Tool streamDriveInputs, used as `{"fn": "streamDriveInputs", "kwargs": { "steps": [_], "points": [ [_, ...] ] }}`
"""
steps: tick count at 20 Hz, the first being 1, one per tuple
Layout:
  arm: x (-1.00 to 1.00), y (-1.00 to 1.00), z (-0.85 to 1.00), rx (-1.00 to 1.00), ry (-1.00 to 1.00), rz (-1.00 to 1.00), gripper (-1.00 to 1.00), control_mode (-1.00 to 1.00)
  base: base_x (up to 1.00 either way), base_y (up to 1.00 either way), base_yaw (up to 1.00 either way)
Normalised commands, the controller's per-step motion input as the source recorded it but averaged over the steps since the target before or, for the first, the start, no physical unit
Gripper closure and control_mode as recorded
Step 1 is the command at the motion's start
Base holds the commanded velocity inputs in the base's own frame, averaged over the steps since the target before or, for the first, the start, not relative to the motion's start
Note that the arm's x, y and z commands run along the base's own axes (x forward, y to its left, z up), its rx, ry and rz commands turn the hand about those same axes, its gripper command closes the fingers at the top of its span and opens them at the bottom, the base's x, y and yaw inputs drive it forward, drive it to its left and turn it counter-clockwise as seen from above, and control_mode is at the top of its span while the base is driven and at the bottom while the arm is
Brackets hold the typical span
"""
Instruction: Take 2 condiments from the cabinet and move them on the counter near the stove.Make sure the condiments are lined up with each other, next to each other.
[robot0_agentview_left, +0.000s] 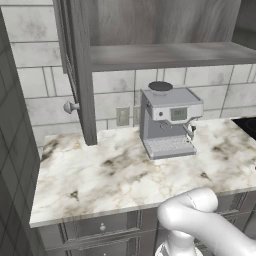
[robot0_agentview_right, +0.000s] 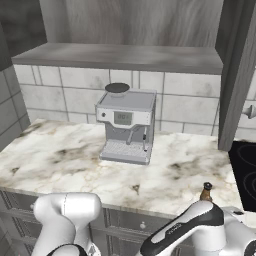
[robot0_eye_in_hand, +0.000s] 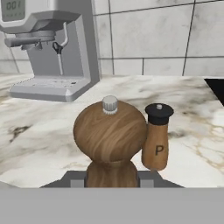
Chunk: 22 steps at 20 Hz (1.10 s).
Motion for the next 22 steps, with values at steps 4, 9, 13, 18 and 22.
{"fn": "streamDriveInputs", "kwargs": {
  "steps": [4,9,13,18,22],
  "points": [
    [0.0,-0.05,-0.17,0.0,0.0,0.0,1.0,-1.0,0.0,0.0,0.0],
    [0.07,-0.02,-0.16,0.0,0.0,0.0,1.0,-1.0,0.0,0.0,0.0],
    [0.17,0.0,-0.12,0.0,0.0,0.0,1.0,-1.0,0.0,0.0,0.0],
    [0.16,-0.1,-0.12,0.0,0.0,0.0,1.0,-1.0,0.0,0.0,0.0],
    [0.12,-0.13,-0.14,0.0,0.0,0.0,1.0,-1.0,0.0,0.0,0.0]
  ]
}}
